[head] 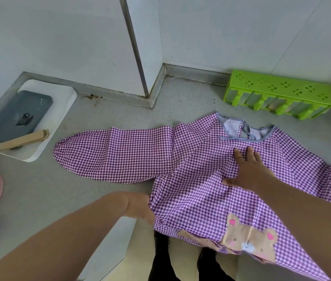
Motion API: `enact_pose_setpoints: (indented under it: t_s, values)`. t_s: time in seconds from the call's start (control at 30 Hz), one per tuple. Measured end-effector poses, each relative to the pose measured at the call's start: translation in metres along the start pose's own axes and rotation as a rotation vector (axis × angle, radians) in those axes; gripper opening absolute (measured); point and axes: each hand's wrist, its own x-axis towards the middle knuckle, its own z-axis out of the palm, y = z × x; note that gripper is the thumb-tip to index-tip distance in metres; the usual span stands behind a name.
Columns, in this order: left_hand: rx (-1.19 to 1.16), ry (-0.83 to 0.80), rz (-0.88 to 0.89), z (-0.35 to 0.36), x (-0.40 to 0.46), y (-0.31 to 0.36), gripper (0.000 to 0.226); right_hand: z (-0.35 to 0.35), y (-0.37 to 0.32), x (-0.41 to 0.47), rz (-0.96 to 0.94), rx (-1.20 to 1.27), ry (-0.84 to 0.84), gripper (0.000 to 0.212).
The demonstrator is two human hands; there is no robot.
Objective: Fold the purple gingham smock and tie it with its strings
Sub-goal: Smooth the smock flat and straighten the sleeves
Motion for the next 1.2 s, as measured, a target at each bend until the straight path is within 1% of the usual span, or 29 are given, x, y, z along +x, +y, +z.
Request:
enact_pose_setpoints:
  t_s: [0.1, 0.13, 0.2, 0.27, 0.37, 0.47, 0.53, 0.6, 0.63, 0.7, 0.73, 0.77, 0.8, 0.83, 0.87, 0.9, 0.93, 0.97, 1.03, 1.1, 1.13, 1.2]
  values:
    - [0.067, -0.003, -0.03, 0.001, 0.004, -0.005, 0.008, 0.0, 0.0, 0.001, 0.001, 0.005, -0.003, 0.14]
    - [0.089, -0.009, -0.048, 0.001, 0.005, -0.008, 0.011, -0.001, 0.0, 0.001, 0.002, 0.007, -0.003, 0.14]
    - [0.135, -0.036, -0.11, 0.003, 0.005, -0.013, 0.031, -0.002, 0.0, 0.002, 0.005, 0.007, -0.003, 0.141]
    - [0.163, -0.042, -0.134, 0.006, 0.006, -0.015, 0.039, -0.002, 0.0, 0.002, 0.006, 0.004, -0.005, 0.141]
    - [0.136, -0.076, -0.114, 0.008, 0.008, -0.017, 0.047, -0.002, 0.0, 0.004, 0.008, 0.0, -0.004, 0.141]
    - [0.146, -0.136, -0.108, 0.009, 0.007, -0.014, 0.065, -0.003, 0.0, 0.004, 0.009, -0.003, -0.005, 0.141]
    - [0.133, -0.165, -0.144, 0.009, 0.007, -0.011, 0.063, -0.003, 0.0, 0.005, 0.009, -0.003, -0.002, 0.141]
    - [0.062, -0.193, -0.227, 0.008, 0.008, -0.01, 0.053, -0.003, 0.001, 0.005, 0.008, -0.001, -0.003, 0.141]
    - [0.034, -0.218, -0.279, 0.008, 0.009, -0.011, 0.054, -0.003, 0.001, 0.005, 0.008, -0.001, -0.003, 0.141]
    - [0.036, -0.249, -0.366, 0.004, 0.008, -0.012, 0.068, -0.004, 0.002, 0.006, 0.005, -0.002, -0.006, 0.141]
    - [0.071, -0.216, -0.379, 0.001, 0.008, -0.012, 0.074, -0.004, 0.002, 0.007, 0.005, -0.003, -0.006, 0.142]
    - [0.136, -0.094, -0.345, -0.003, 0.011, -0.013, 0.077, -0.004, 0.002, 0.008, 0.005, -0.004, -0.005, 0.142]
    - [0.224, 0.113, -0.265, -0.007, 0.011, -0.013, 0.076, -0.004, 0.003, 0.008, 0.004, -0.005, -0.007, 0.142]
    - [0.32, 0.374, -0.162, -0.013, 0.012, -0.014, 0.067, -0.004, 0.003, 0.009, 0.002, -0.005, -0.005, 0.143]
    - [0.389, 0.618, -0.056, -0.019, 0.009, -0.012, 0.054, -0.004, 0.003, 0.008, 0.001, -0.008, -0.002, 0.143]
    - [0.439, 0.814, 0.045, -0.026, 0.008, -0.01, 0.041, -0.004, 0.003, 0.009, 0.001, -0.011, 0.003, 0.142]
    - [0.48, 0.924, 0.12, -0.033, 0.006, -0.006, 0.036, -0.004, 0.003, 0.009, 0.001, -0.018, 0.007, 0.142]
    - [0.52, 0.942, 0.159, -0.039, 0.008, -0.002, 0.044, -0.003, 0.004, 0.01, 0.001, -0.024, 0.009, 0.141]
    - [0.544, 0.804, 0.101, -0.045, 0.012, 0.001, 0.071, -0.004, 0.005, 0.011, -0.003, -0.039, 0.012, 0.14]
    - [0.56, 0.667, -0.029, -0.045, 0.021, 0.001, 0.078, -0.004, 0.006, 0.012, -0.015, -0.05, 0.02, 0.139]
    - [0.58, 0.644, -0.072, -0.046, 0.027, 0.001, 0.078, -0.004, 0.007, 0.013, -0.019, -0.059, 0.028, 0.139]
    - [0.628, 0.646, -0.129, -0.05, 0.03, 0.001, 0.081, -0.003, 0.007, 0.016, -0.032, -0.08, 0.039, 0.138]
